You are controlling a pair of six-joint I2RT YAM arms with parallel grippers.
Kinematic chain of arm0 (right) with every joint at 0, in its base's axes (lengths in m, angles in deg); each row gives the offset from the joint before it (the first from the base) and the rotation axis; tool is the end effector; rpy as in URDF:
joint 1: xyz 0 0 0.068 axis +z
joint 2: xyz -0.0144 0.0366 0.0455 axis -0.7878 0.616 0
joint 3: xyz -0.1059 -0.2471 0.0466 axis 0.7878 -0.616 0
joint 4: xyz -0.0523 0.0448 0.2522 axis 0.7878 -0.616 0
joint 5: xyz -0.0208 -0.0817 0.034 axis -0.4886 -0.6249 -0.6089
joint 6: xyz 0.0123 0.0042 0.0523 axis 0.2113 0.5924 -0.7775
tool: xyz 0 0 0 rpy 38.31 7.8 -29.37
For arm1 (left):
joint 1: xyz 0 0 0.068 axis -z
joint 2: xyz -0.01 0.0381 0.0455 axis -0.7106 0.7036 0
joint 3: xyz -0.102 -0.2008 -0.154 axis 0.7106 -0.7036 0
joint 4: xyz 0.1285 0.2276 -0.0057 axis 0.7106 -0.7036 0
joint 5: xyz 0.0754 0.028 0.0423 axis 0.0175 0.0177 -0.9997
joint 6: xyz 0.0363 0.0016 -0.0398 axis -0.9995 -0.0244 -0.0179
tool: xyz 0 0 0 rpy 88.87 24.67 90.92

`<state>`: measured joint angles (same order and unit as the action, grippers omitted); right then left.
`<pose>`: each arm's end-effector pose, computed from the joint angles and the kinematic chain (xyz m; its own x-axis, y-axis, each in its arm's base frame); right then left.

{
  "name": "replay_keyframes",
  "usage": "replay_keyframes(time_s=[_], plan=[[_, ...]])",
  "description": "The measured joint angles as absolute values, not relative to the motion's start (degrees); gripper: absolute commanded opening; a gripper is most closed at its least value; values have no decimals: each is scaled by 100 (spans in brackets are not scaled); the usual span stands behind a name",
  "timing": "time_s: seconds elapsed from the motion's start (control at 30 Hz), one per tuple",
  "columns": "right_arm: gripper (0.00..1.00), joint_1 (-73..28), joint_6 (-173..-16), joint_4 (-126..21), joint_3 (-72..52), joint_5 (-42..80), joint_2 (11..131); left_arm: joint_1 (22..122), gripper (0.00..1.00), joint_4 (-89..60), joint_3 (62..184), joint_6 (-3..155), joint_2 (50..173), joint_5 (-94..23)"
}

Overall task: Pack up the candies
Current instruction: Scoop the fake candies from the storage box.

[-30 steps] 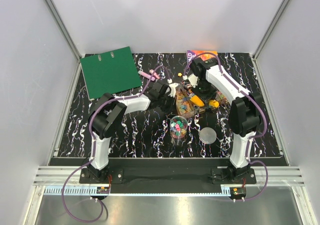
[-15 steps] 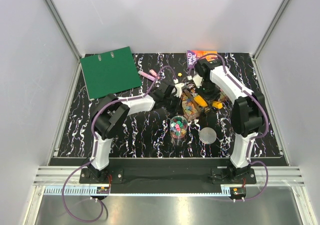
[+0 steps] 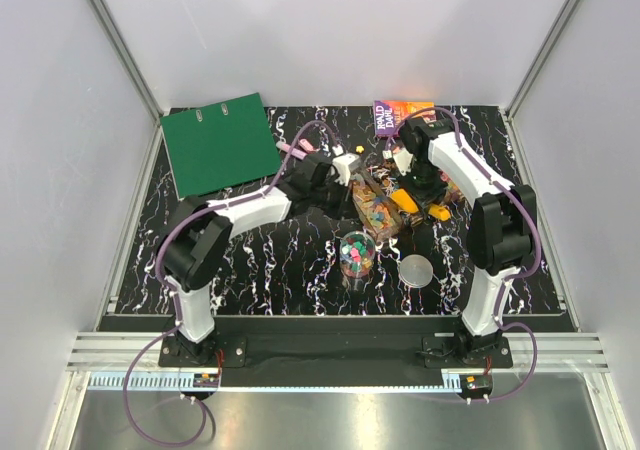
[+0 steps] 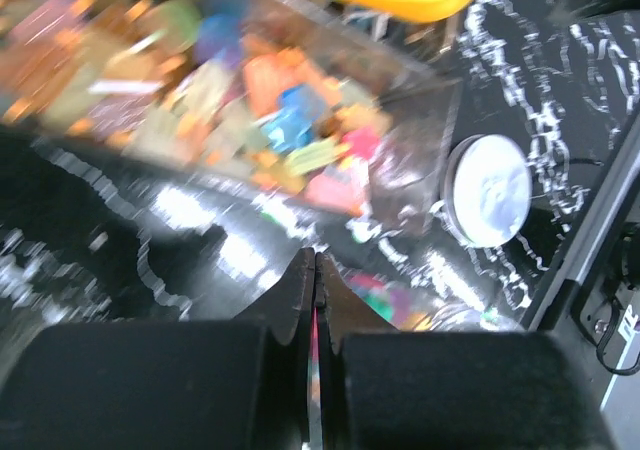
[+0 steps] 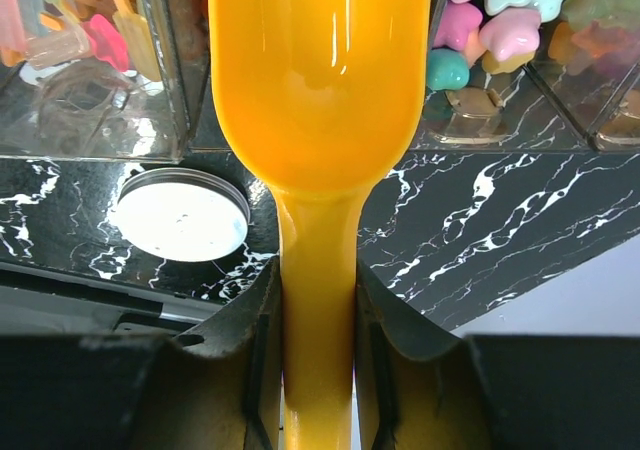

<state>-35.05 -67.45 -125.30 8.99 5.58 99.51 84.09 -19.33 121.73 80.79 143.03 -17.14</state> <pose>0.3496 0.1025 0.2475 -0.7952 -0.6063 0.0083 -0.6036 0.7902 -0.1061 0.3123 -0.2716 0.2018 -0.7078 0.2446 -0.6627 0.6578 0.5701 -0.4922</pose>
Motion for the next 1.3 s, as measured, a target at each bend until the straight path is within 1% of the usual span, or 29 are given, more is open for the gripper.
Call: replay_keyframes(time_s=[0.17, 0.37, 0.67, 1.03, 1.3], plan=[[0, -3505, -6734, -12661, 1073, 632, 10049, 8014, 0, -1985, 11793, 8059, 14078, -1734], [0, -3487, -6673, -12875, 1552, 639, 10661, 7653, 0, -2020, 11614, 7980, 13873, -1849], [0, -3483, -6524, -13103, 2337, 637, 11418, 7668, 0, -1990, 11502, 7965, 13735, -1913], [0, -3468, -6443, -13247, 3736, 820, 12327, 7668, 0, -2042, 11502, 7926, 13737, -2020], [0, -3496, -6413, -13301, 3817, 995, 12508, 7668, 0, -2114, 11502, 7803, 13741, -2136]])
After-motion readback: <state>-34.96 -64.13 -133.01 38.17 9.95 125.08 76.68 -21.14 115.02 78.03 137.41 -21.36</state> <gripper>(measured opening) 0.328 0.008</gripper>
